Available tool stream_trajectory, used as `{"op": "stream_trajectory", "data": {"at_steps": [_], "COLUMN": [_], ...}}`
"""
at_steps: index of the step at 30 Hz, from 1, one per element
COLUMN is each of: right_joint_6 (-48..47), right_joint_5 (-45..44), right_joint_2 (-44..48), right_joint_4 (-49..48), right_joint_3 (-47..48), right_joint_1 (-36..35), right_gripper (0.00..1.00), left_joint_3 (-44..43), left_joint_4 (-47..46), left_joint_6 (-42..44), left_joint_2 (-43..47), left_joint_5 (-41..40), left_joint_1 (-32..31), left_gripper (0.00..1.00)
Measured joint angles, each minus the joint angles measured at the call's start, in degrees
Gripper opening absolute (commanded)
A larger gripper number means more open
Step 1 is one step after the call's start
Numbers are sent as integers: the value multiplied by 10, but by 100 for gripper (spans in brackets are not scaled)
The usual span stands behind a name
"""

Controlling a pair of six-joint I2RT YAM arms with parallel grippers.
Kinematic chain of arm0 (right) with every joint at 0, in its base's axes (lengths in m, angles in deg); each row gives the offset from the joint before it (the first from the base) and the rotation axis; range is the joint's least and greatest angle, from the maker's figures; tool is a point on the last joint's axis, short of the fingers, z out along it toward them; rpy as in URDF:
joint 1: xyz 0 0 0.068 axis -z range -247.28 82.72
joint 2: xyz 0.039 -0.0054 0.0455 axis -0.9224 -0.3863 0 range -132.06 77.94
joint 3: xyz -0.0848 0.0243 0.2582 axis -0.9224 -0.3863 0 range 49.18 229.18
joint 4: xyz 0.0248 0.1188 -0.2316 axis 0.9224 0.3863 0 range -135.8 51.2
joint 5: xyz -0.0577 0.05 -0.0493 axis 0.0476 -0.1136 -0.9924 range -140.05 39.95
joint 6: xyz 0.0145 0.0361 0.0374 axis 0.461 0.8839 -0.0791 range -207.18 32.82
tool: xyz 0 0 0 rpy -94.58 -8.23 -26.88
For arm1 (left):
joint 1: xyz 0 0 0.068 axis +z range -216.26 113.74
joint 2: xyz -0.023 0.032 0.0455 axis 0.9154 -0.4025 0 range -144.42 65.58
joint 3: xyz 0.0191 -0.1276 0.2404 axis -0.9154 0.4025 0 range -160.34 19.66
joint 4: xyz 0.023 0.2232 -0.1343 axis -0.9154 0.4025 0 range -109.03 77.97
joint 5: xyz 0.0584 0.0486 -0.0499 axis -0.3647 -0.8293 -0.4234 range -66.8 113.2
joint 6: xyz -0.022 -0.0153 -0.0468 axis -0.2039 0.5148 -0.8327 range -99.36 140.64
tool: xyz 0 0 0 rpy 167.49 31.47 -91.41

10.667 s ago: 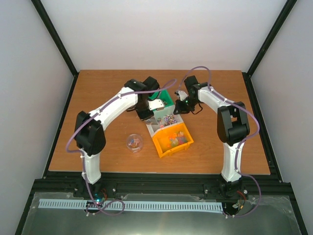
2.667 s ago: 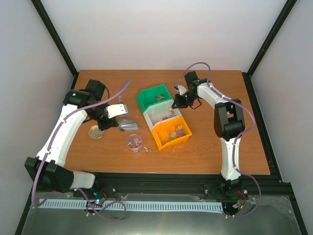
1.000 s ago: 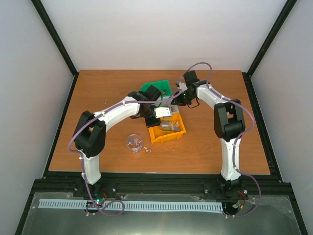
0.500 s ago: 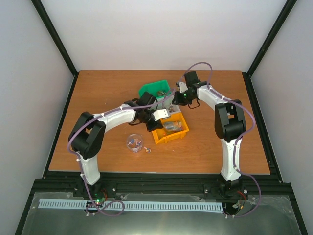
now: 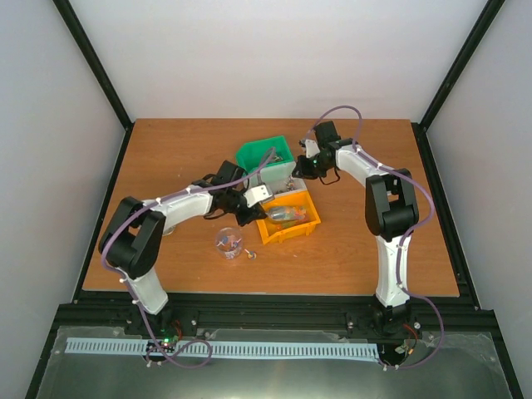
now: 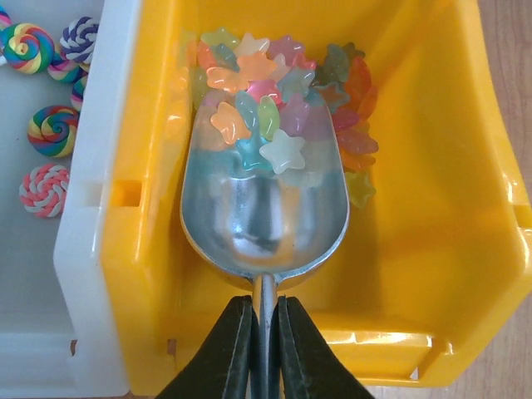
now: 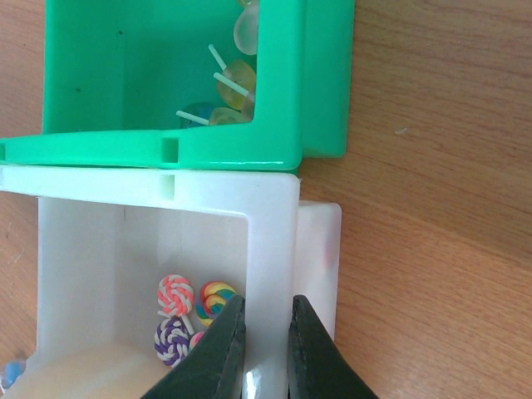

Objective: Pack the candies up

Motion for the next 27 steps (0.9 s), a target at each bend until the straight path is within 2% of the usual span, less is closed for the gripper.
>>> {"op": "stream_trajectory", "data": {"at_steps": [18, 27], "right_joint_6": [-16, -26], "right_joint_5": [12, 12], "right_joint_2": [2, 5], "right_joint_4": [0, 4], "right_joint_3": [-5, -9], "right_joint_1": [5, 5], "right_gripper": [3, 3], "left_joint_3": [55, 78], "left_joint_4": [-59, -58], "left_joint_6": [0, 0], "left_joint_2": [62, 118], "left_joint_5": [33, 36], "left_joint_1": [12, 21], "left_gripper": [1, 1]}}
